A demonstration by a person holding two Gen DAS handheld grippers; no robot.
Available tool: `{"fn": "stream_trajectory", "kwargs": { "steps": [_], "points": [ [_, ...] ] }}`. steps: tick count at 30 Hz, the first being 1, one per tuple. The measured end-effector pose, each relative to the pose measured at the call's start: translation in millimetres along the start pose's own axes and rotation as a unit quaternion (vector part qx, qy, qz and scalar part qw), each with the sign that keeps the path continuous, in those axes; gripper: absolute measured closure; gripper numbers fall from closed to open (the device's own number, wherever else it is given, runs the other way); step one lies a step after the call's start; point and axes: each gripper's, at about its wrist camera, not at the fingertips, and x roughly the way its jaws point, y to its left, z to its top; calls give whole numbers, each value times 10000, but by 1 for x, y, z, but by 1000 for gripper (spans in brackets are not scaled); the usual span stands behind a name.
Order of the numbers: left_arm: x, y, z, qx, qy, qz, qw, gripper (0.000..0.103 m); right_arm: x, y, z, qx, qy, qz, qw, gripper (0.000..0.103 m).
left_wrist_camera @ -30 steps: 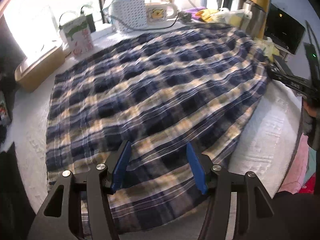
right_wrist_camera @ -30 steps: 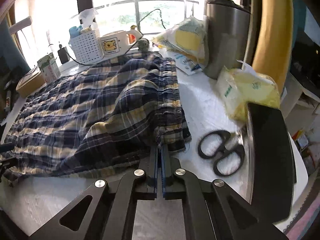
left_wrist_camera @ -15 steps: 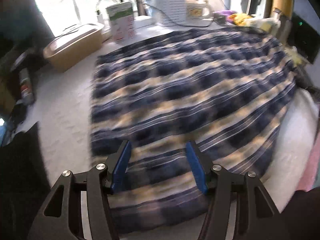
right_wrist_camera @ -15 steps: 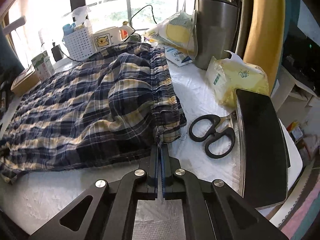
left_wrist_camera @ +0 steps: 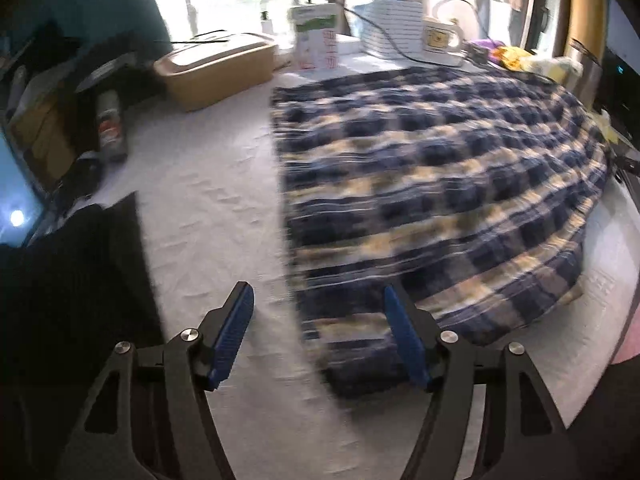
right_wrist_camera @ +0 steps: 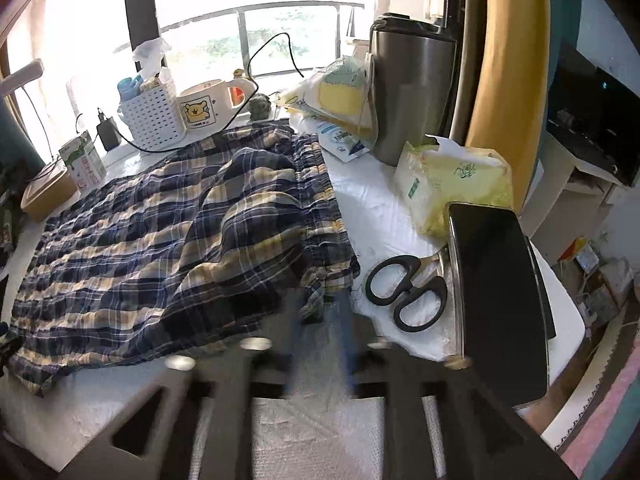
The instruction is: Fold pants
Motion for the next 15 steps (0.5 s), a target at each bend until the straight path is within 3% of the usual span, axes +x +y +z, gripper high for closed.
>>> {"fn": "stream_trajectory", "kwargs": {
  "steps": [1,2,5,8,11,15],
  "points": [
    [1,5,0,-51,-2,92,9999,34,-2,0,0,43,-65,19,10000,20],
    [1,12,1,-145,3,173,9997,34,-4,0,0,66,-111,35,9999,18],
    [-3,27,3,-455,-46,131,9989,35,-6,3,1,67,-141,28,9999,18],
    [-13,28,8,-639,-265,-254,9973,35,-4,2,0,167,-107,80,9998,18],
    [-16,15,15,-540,-373,-522,9965,35,-1,3,-1,217,-79,96,9997,18],
    [-4,-2,24,-349,-304,-454,9979,35,3,-1,-3,394,-43,235,9989,18]
  ]
}}
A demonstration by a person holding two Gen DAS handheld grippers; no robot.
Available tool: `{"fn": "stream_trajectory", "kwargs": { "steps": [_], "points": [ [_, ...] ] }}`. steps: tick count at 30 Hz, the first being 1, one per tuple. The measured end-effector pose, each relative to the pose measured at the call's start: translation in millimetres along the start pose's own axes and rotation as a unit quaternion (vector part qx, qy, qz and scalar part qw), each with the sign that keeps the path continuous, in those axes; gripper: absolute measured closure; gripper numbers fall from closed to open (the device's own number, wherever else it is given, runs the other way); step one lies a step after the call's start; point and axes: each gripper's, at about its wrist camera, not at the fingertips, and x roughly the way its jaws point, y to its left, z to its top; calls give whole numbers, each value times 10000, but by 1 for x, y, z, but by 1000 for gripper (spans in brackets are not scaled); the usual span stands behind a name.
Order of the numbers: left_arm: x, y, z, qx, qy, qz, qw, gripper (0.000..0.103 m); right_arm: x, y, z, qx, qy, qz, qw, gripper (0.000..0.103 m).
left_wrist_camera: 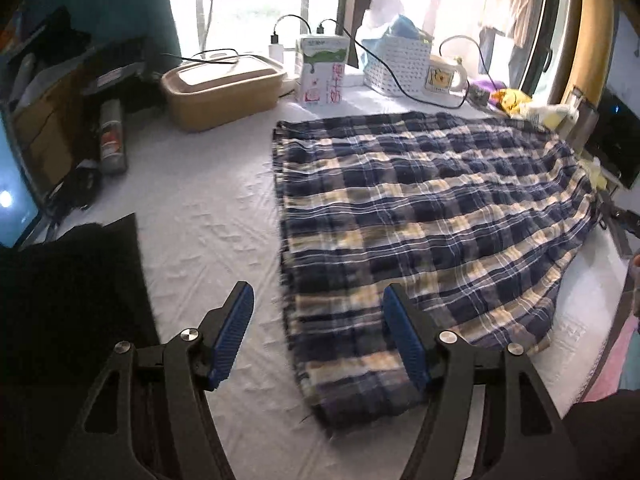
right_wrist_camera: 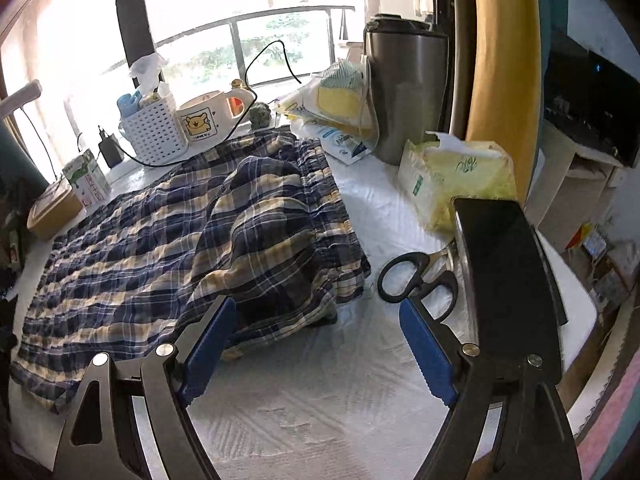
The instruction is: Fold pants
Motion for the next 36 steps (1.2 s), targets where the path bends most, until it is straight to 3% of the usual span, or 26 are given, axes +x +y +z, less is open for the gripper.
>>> {"fn": "stream_trajectory", "kwargs": {
  "steps": [6,12,24,25,27,29,32,36],
  "points": [
    [1,-12,18,62,-166,-64,9998,35,6,-8,-4,277,84,222,9993,18],
    [6,-15,28,91,-115,64,9999,35,25,-15,-8,870,336,995,9907,18],
    [2,-5,35,-89,-162,332,9993,35,52,-15,17,1124,78,1254,9857,17],
    [1,-4,35,-104,-170,349,9992,35,54,-14,18,1110,52,1261,9858,19],
    [0,-1,34,-123,-183,378,9990,35,57,-15,20,1108,53,1241,9861,34],
    [-1,2,33,-143,-193,401,9989,35,60,-18,20,1188,103,1300,9843,68],
    [-3,6,32,-182,-213,412,9988,35,55,-18,21,1155,-13,1306,9847,81],
    [-6,11,31,-235,-259,389,9986,35,38,-10,27,976,-256,1216,9874,83]
  ]
}}
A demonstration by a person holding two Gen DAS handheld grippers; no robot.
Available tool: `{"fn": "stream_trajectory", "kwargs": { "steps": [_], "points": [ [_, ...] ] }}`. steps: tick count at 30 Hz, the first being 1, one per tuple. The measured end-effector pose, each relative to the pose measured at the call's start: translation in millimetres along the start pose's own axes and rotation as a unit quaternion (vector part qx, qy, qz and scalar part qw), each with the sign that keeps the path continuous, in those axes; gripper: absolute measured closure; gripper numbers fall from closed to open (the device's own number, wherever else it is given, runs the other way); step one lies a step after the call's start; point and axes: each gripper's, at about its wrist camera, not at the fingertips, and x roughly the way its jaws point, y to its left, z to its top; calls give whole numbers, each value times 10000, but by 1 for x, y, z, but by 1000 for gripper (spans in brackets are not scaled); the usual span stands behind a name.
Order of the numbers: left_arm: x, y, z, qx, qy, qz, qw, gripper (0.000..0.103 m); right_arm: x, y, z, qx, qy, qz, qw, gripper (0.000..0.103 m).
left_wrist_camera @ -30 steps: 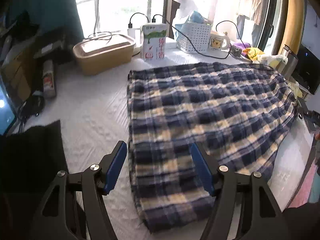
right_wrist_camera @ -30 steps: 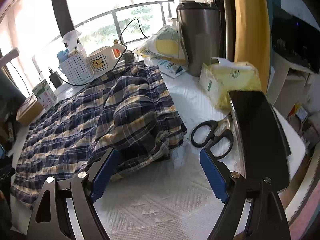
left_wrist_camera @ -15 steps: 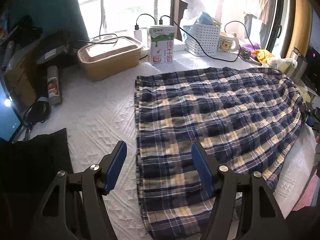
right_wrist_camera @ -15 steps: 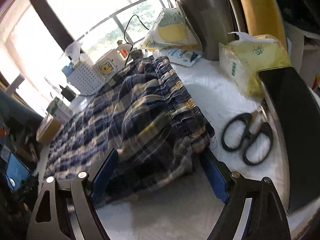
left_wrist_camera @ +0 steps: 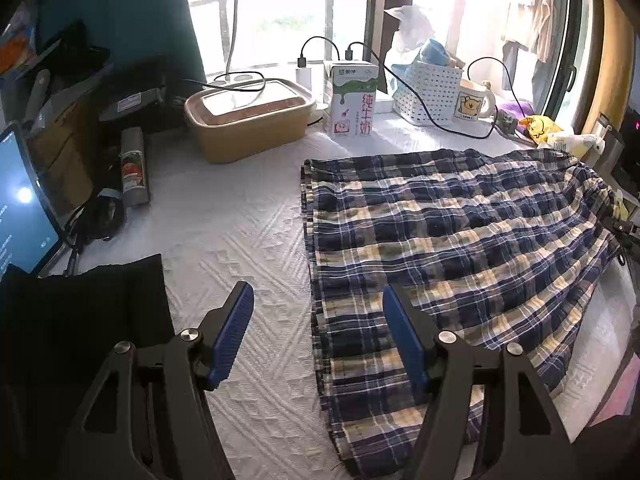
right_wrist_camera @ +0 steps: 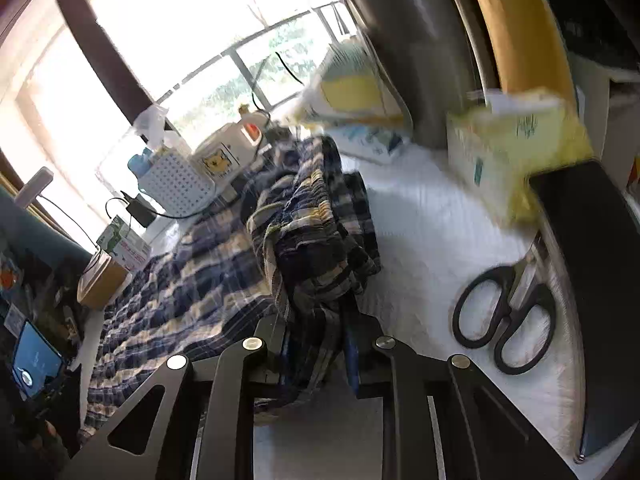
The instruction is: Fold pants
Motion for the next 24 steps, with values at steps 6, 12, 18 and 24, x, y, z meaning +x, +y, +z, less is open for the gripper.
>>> {"fn": "stream_trajectory", "kwargs": {
  "steps": [6,12,18,24],
  "points": [
    [-6,9,-3,-88,-106,-71,9999,35,-25,29,16,-373,-372,-25,9986,84],
    [-11,22,-8,-228,-227,-142,9994,35,-44,78,29,-928,-702,49,9932,85],
    [-19,39,-11,-365,-388,-223,9983,35,-51,139,32,-1548,-852,303,9838,86],
    [-29,52,-15,-429,-523,-284,9973,35,-42,202,18,-2192,-782,574,9709,86]
  ]
}}
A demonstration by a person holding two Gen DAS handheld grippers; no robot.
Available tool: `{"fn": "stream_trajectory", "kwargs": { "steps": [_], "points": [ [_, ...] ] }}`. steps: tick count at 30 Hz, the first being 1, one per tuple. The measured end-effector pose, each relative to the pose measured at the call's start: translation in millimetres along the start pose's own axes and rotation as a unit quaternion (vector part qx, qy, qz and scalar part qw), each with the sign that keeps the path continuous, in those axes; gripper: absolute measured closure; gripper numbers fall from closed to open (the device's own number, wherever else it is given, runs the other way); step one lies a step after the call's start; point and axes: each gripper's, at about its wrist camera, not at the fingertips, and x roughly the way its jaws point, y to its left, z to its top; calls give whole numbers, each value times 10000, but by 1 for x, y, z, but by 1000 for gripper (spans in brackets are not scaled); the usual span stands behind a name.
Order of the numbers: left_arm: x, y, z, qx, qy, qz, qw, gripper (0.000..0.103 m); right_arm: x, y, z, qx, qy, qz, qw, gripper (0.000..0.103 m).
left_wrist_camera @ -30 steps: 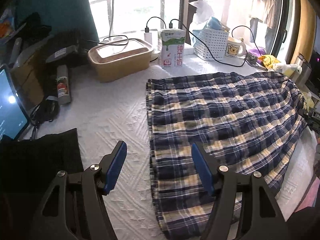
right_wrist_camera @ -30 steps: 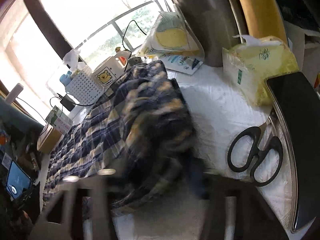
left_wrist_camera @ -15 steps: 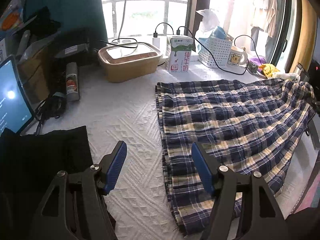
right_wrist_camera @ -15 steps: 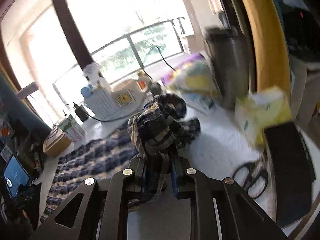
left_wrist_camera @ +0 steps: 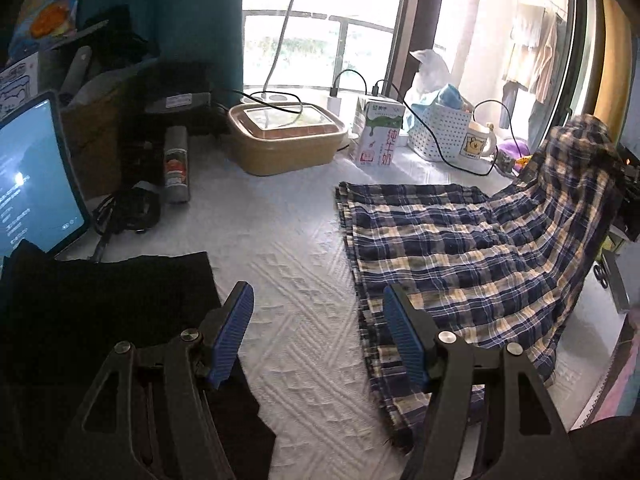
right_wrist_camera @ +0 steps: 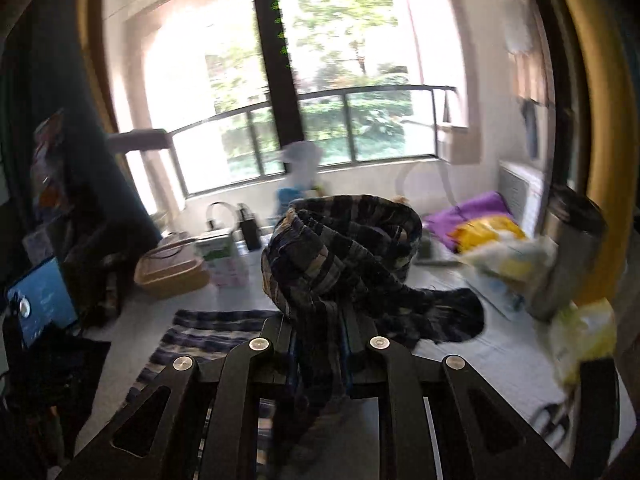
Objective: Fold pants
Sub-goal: 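Carry the held cuff over the pants with the right gripper while the left gripper approaches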
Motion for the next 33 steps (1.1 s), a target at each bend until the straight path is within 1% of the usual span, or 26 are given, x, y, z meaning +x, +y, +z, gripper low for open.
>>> {"fn": "stream_trajectory", "kwargs": {
  "steps": [3,5,6,9,11,14,17,20,21,22,26,28,31,33],
  "points": [
    [-5,6,-2,-51,-70,-81,9999,35,16,32,1,-264,118,201,9994,86],
    [-9,10,-4,-82,-114,-122,9998,35,29,52,1,-412,219,376,9982,92],
    [-10,12,-4,-95,-131,-133,9998,35,35,63,0,-494,287,455,9973,92],
    [-15,20,-6,-163,-169,-146,9996,35,61,107,-9,-967,522,655,9918,92],
    [-16,26,-8,-217,-168,-128,9995,35,78,134,-21,-1229,751,836,9860,92],
    [-18,36,-11,-305,-170,-86,9994,35,101,170,-44,-1546,1152,1165,9743,92],
    [-20,47,-16,-424,-160,-1,9990,35,117,201,-66,-1897,1419,1310,9626,92],
    [-21,56,-19,-526,-139,80,9985,35,125,217,-79,-2098,1638,1399,9537,92],
    [-21,59,-20,-560,-130,105,9983,35,129,223,-85,-2225,1776,1403,9483,92],
    [-21,61,-21,-584,-114,121,9982,35,130,225,-88,-2291,1820,1384,9462,92],
    [-16,65,-20,-614,-5,173,9980,35,122,226,-90,-2375,1782,1419,9443,92],
    [-12,64,-18,-585,38,151,9982,35,116,228,-91,-2465,1749,1517,9411,92],
    [-5,58,-13,-474,100,121,9988,35,111,234,-95,-2597,1778,1750,9329,92],
    [-1,52,-8,-381,122,90,9992,35,110,238,-100,-2677,1876,1896,9258,92]
  ]
}}
